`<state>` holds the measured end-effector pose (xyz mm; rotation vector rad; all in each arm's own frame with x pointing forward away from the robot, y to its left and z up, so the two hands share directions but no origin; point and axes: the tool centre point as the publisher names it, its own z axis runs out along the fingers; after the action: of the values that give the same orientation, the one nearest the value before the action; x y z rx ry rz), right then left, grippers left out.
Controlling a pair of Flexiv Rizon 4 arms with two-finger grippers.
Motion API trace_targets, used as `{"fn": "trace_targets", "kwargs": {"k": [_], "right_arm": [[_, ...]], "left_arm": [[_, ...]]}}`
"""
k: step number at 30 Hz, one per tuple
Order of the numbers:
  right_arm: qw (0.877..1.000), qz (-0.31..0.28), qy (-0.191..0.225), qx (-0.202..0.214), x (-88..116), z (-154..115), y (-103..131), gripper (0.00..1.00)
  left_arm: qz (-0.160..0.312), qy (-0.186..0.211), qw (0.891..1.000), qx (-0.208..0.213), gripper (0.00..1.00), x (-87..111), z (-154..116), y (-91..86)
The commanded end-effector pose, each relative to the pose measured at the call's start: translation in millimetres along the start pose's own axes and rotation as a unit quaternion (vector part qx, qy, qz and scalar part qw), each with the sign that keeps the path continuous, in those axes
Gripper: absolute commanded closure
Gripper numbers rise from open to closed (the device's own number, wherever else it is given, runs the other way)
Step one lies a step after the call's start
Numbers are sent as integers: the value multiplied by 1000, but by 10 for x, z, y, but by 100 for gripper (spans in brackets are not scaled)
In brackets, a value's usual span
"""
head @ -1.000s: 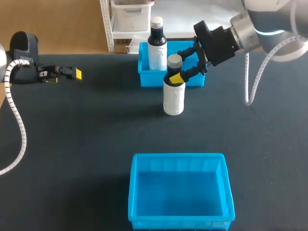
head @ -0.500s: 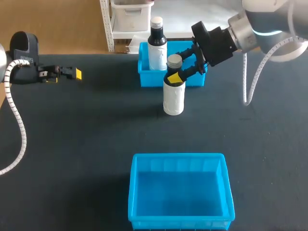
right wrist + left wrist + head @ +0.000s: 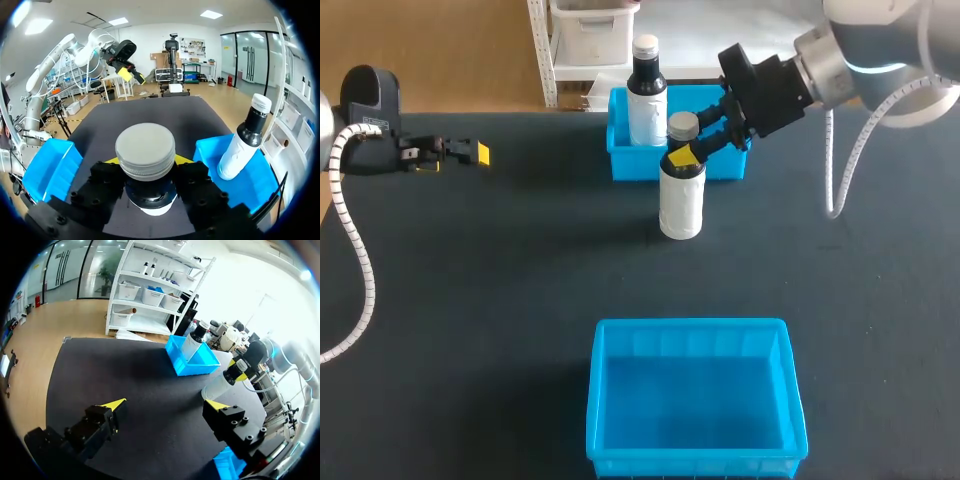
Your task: Pick up the bottle, and place it in the far bin if it is heavy, or in the near bin if it is light.
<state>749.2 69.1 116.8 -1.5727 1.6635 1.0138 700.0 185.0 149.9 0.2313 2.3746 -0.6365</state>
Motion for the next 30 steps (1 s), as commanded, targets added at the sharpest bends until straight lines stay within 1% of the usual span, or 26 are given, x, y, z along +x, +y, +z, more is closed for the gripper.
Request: {"fn": "trace_targets", "kwargs": {"k": [1,2,3,4,11,17,25,30], "right_arm": [[1000,-1,-1,-2,3,-1,-7,71],[1000,-2,-2,-2,0,-4,-4,80],[1000,-2,-2,-2,-3,-8,0,93],[1000,-2,-3,-1,-7,-13,5,100],[1000,-12,-3,5,-50,-73,48,100],[1000,-17,1,15,-115,-204,71,100],[999,-22,8,32,-233,-523,90,100],[998,-23,15,50,-298,-759,81,100]], "left_arm": [[0,0,1000,0,0,0,0,0],[0,0,1000,0,0,0,0,0],[0,0,1000,0,0,0,0,0],[0,0,1000,0,0,0,0,0],[0,0,1000,0,0,0,0,0],[0,0,1000,0,0,0,0,0],[0,0,1000,0,0,0,0,0],[0,0,1000,0,0,0,0,0]]}}
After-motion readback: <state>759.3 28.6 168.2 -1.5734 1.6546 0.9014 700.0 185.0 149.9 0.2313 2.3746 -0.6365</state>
